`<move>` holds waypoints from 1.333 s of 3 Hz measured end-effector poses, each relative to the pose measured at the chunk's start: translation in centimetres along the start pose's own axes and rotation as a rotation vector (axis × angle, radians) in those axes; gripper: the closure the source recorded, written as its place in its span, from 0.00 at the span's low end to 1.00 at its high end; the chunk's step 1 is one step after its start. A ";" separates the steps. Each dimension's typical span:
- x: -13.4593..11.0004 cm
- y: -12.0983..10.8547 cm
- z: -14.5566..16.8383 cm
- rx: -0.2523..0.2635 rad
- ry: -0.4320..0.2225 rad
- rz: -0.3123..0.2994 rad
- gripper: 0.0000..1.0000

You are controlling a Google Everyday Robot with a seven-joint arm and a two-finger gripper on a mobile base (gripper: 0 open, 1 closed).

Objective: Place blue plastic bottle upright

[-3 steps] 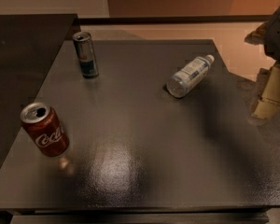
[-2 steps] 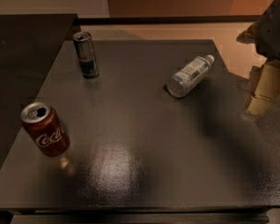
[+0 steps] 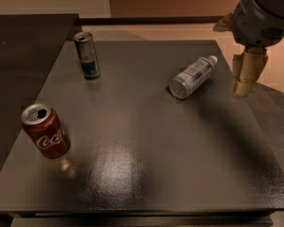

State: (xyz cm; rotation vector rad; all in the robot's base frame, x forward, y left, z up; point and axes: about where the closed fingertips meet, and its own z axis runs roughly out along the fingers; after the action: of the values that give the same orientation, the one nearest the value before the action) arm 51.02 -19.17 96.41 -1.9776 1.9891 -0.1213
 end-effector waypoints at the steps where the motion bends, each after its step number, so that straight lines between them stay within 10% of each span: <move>1: -0.4 -2.5 1.7 -0.017 -0.018 -0.122 0.00; 4: 0.2 -7.4 8.9 -0.136 -0.008 -0.387 0.00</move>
Offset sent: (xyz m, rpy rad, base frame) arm 0.0876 0.0130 -0.0496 -0.0961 0.0547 0.3539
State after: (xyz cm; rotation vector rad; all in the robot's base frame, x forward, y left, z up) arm 60.69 -18.05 90.13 -2.4258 1.6237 -0.0698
